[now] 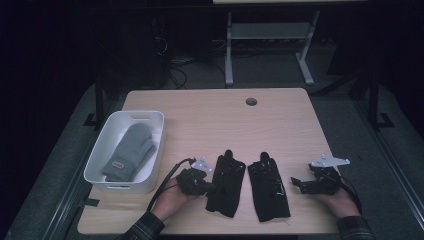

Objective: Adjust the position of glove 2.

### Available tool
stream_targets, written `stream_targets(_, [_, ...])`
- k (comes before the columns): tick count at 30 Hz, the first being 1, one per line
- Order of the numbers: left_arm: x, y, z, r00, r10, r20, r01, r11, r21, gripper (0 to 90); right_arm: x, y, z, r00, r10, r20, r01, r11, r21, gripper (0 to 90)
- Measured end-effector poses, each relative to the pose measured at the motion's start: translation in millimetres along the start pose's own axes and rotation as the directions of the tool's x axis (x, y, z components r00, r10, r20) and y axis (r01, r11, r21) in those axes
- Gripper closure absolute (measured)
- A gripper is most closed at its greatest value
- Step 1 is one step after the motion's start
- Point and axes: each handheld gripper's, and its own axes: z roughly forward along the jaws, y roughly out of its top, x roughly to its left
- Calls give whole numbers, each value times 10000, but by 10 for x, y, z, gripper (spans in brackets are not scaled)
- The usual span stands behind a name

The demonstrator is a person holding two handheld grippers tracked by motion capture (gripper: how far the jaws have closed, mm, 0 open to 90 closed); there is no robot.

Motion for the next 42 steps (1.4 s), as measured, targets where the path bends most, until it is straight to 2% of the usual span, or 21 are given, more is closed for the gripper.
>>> stream_targets(6, [-111, 44, 67, 9991, 368, 224, -370, 9993, 98, 871, 1, 1, 1, 10000, 8, 6, -8, 10000, 3, 107])
stream_targets(10, [-113, 58, 40, 9994, 313, 138, -312, 9995, -48, 826, 0, 1, 1, 10000, 8, 6, -8, 10000, 4, 107])
stream_targets(12, [-73, 72, -13, 9998, 199, -20, -199, 9995, -233, 775, 1, 1, 1, 10000, 10, 5, -10, 10000, 2, 107])
stream_targets(16, [43, 103, -52, 9985, -403, -357, 375, 9964, -758, 673, 0, 2, 2, 10000, 5, 5, -5, 10000, 6, 107])
stream_targets(19, [149, 134, -31, 9951, -884, -440, 837, 9914, -1010, 610, 0, 3, 3, 10000, 9, 9, -9, 10000, 7, 107])
stream_targets(21, [201, 154, -6, 9927, -1060, -582, 993, 9891, -1085, 591, 0, 3, 3, 10000, 12, 9, -12, 10000, 8, 107])
stream_targets(22, [227, 159, 2, 9927, -1022, -643, 955, 9904, -1003, 577, 0, 3, 3, 10000, 14, 9, -14, 10000, 10, 107])
stream_targets(23, [229, 161, 26, 9899, -1264, -648, 1186, 9865, -1128, 572, 0, 3, 3, 10000, 8, 10, -8, 10000, 7, 107])
stream_targets(26, [242, 160, 67, 9914, -1096, -712, 1030, 9906, -902, 570, 0, 4, 3, 10000, 12, 8, -12, 10000, 10, 107])
stream_targets(29, [205, 158, 117, 9901, -1145, -809, 1071, 9902, -900, 569, -1, 4, 5, 10000, 1, 10, -1, 10000, 7, 107])
stream_targets(31, [193, 157, 131, 9910, -880, -1006, 823, 9948, -594, 573, -1, 4, 4, 10000, 3, 10, -3, 10000, 8, 107])
stream_targets(33, [173, 150, 151, 9907, -798, -1103, 734, 9954, -609, 589, 0, 4, 4, 10000, 6, 10, -6, 10000, 9, 107])
stream_targets(34, [156, 148, 164, 9896, -895, -1130, 812, 9938, -763, 596, 0, 4, 4, 10000, 10, 11, -10, 10000, 11, 107])
stream_targets(35, [157, 147, 155, 9898, -694, -1247, 623, 9962, -604, 609, 0, 4, 4, 10000, 7, 10, -7, 10000, 9, 107])
stream_targets(37, [144, 142, 158, 9884, -761, -1317, 677, 9955, -668, 660, 0, 4, 4, 10000, 8, 10, -8, 10000, 8, 107])
stream_targets(42, [152, 139, 159, 9906, -861, -1063, 798, 9949, -621, 823, 0, 4, 4, 10000, 5, 12, -5, 10000, 9, 107])
